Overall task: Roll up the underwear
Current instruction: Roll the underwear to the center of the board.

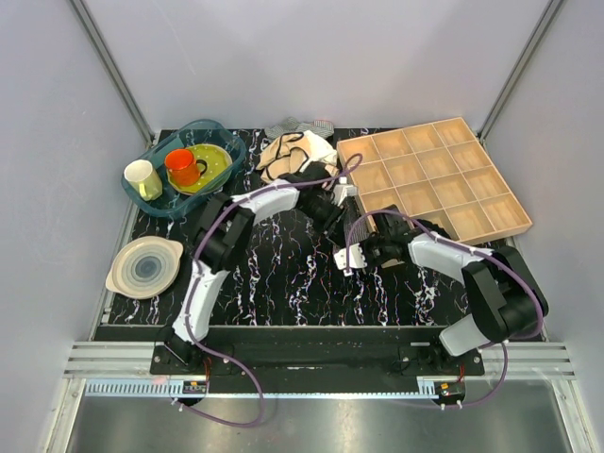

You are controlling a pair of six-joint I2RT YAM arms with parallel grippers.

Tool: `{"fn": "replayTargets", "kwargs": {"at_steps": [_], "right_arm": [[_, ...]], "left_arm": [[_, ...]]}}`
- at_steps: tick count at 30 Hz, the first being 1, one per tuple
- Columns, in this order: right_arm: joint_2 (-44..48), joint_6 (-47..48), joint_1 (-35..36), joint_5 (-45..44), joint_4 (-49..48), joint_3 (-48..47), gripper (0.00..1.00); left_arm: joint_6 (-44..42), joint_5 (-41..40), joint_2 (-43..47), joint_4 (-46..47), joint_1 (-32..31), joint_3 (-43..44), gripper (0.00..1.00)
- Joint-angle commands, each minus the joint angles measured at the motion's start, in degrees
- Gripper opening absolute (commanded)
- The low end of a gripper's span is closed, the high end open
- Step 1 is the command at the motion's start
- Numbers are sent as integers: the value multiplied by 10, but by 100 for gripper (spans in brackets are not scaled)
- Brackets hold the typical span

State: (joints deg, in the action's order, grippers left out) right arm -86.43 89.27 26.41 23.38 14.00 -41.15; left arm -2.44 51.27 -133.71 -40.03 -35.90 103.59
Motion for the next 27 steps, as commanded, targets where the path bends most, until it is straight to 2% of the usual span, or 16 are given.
{"fn": "replayTargets", "kwargs": {"at_steps": [1, 6, 7, 10, 16, 19, 20, 21, 23, 27], "right_arm": [[-19, -46, 4, 51, 177, -40, 23], [-62, -88, 2, 96, 299, -124, 22], [-69, -94, 0, 110, 311, -132, 22], [-102, -115, -3, 126, 353, -168, 22], [-185, -140, -15, 163, 460, -249, 21], [-224, -144, -25, 189, 516, -285, 22], [-243, -146, -27, 195, 527, -293, 22], [-253, -148, -31, 208, 552, -307, 23], [-275, -151, -36, 220, 573, -321, 23], [-299, -185, -50, 243, 582, -335, 24]], "left_arm": [[61, -98, 120, 224, 52, -87, 40], [52, -111, 195, 286, 73, -179, 40], [53, -115, 213, 333, 78, -236, 40], [64, -134, 282, 445, 83, -328, 40], [67, -129, 391, 575, 73, -493, 41], [-18, -121, 446, 626, 26, -583, 44], [-87, -143, 477, 626, 8, -601, 46], [-117, -158, 491, 626, -29, -625, 47], [-190, -189, 502, 613, -61, -633, 50], [-253, -248, 469, 551, -133, -601, 52]]}}
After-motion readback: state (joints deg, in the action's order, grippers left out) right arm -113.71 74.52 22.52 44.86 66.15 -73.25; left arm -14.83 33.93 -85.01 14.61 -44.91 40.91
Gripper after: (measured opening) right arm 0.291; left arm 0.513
